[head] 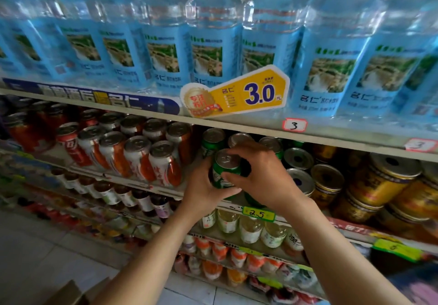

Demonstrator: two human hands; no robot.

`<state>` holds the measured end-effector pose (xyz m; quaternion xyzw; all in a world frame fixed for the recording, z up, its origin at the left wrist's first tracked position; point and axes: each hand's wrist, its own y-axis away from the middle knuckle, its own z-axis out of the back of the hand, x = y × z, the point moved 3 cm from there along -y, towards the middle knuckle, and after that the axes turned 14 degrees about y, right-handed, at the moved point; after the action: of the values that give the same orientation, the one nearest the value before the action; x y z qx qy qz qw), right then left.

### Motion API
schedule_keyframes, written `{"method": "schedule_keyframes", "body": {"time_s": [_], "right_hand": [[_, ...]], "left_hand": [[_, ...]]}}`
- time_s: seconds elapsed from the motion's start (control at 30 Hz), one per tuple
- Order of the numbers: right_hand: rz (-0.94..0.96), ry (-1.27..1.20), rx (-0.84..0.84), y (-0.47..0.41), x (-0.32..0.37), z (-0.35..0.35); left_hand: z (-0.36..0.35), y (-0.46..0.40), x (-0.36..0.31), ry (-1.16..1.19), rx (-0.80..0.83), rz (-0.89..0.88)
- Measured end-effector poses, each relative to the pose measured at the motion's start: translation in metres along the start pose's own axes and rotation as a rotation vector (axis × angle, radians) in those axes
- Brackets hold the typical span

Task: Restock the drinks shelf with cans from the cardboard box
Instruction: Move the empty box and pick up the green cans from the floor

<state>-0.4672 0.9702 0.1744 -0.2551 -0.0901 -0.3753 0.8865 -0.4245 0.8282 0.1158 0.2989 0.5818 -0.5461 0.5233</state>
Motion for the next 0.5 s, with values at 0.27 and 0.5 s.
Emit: {"method": "schedule_keyframes", "body": {"time_s": [0.27, 0.5], "right_hand": [[-0.034, 0.076, 0.008, 0.002, -0.004, -0.002], [-0.012, 0.044, -0.001, 0.001, -0.008, 0.003]], "left_hand": [[-0.01, -0.004, 0.019, 0.056, 0.024, 0.055], [-0.009, -0.007, 0.019, -0.002, 0.189, 0.029]]}}
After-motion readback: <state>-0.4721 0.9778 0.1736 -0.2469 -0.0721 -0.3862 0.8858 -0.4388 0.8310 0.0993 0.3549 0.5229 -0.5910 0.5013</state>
